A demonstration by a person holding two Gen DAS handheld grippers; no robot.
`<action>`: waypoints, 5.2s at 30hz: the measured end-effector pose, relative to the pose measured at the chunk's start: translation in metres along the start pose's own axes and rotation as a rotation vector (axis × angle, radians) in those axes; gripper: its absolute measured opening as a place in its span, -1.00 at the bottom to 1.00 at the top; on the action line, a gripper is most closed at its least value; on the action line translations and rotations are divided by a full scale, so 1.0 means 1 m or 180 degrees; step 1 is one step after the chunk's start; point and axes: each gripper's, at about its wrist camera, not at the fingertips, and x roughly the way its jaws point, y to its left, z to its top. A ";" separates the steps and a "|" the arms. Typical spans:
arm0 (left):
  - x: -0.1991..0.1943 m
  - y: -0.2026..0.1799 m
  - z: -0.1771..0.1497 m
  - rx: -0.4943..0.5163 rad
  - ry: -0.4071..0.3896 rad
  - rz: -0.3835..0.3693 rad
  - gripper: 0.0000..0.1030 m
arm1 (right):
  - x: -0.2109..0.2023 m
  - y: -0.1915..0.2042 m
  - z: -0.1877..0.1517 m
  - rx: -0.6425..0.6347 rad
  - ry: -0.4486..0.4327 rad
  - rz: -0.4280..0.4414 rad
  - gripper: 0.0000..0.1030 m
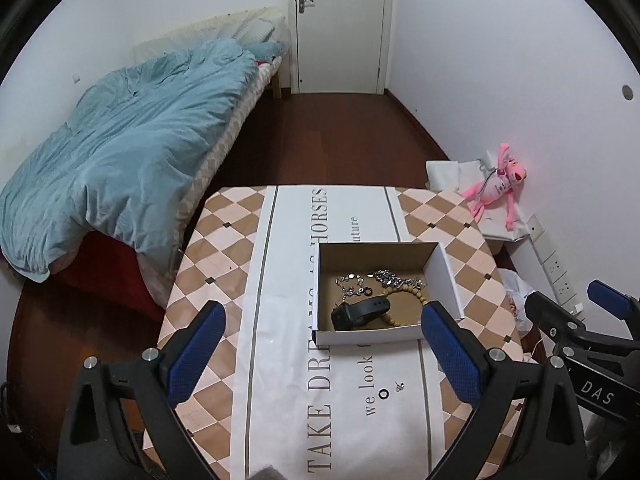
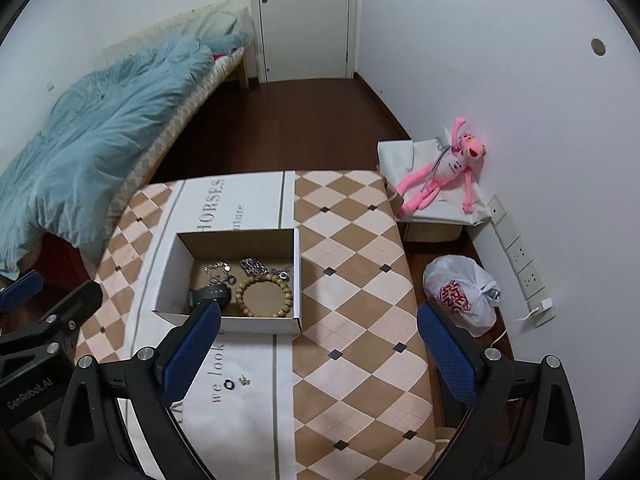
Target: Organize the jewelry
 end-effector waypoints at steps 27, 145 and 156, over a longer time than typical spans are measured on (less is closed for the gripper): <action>0.128 0.037 -0.115 -0.0050 0.0943 0.0530 0.94 | 0.150 0.049 -0.117 0.0078 0.0927 0.0786 -0.17; 0.041 0.008 0.018 -0.0098 0.0391 0.0076 0.87 | 0.053 0.001 0.012 -0.0048 0.0566 0.0019 0.98; -0.062 0.006 0.014 -0.0076 0.0015 0.0188 0.87 | -0.066 -0.006 0.013 -0.0042 0.0043 0.0021 0.99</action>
